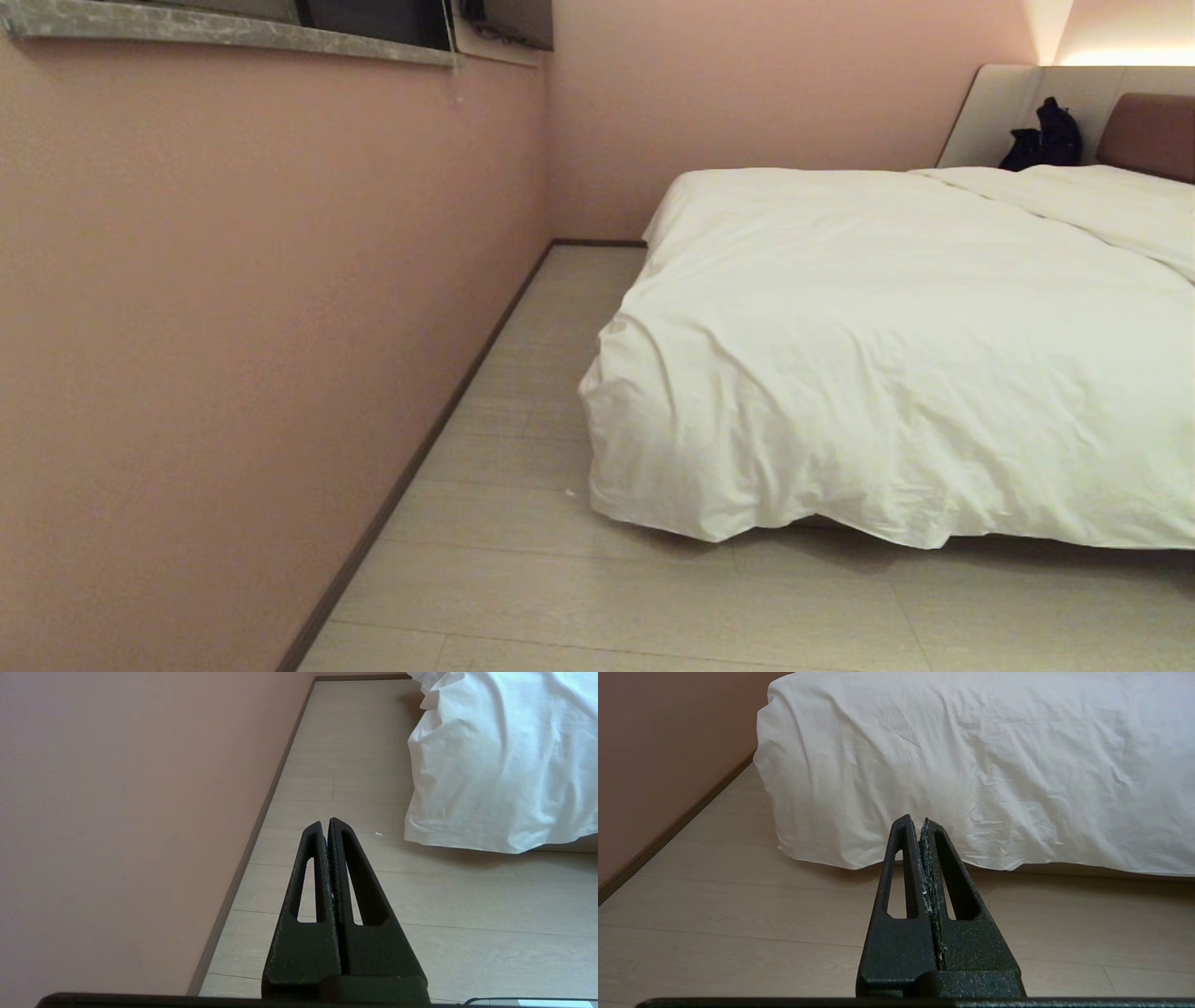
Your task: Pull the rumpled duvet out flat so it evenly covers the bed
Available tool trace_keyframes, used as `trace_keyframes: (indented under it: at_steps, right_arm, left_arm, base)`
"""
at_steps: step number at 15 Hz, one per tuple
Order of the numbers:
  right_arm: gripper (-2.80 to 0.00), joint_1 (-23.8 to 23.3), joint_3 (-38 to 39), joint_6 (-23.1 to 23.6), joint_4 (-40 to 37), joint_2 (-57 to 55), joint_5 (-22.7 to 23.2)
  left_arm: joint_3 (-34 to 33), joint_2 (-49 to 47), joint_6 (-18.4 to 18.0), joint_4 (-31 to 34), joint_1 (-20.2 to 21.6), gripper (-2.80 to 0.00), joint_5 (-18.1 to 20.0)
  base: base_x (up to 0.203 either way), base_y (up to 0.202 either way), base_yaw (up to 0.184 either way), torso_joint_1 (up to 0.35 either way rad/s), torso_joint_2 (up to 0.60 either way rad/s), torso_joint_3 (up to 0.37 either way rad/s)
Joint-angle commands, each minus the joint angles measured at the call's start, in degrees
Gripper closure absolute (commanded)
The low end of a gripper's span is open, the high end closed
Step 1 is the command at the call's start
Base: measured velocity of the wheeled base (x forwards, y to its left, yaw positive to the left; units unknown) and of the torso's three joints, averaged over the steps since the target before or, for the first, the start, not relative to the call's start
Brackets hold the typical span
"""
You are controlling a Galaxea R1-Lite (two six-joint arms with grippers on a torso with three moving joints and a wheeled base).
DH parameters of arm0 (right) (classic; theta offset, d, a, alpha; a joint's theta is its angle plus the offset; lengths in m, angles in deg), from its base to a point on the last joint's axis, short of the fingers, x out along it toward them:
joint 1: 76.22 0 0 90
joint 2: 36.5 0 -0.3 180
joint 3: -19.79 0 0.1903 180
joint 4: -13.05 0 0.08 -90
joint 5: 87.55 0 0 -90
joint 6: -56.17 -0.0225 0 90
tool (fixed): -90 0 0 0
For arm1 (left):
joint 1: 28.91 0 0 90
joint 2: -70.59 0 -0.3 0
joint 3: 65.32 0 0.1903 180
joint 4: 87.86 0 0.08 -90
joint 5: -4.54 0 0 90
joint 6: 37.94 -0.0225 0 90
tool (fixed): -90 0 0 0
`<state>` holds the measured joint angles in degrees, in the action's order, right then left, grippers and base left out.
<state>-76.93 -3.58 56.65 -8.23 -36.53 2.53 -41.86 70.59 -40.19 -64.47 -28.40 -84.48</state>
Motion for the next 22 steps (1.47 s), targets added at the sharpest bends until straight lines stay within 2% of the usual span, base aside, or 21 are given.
trace_keyframes:
  at_steps: [1,22]
  right_arm:
    - [0.00,0.00,0.00,0.04,0.02,0.02,0.01]
    - [0.00,0.00,0.00,0.13,0.02,0.02,-0.07]
  left_arm:
    - [-0.01,0.00,-0.08,-0.02,0.02,0.00,0.07]
    - [-0.01,0.00,-0.05,0.00,0.02,0.00,0.07]
  base:
    - [0.000,0.000,0.000,0.000,0.00,0.000]
    - [0.000,0.000,0.000,0.000,0.00,0.000]
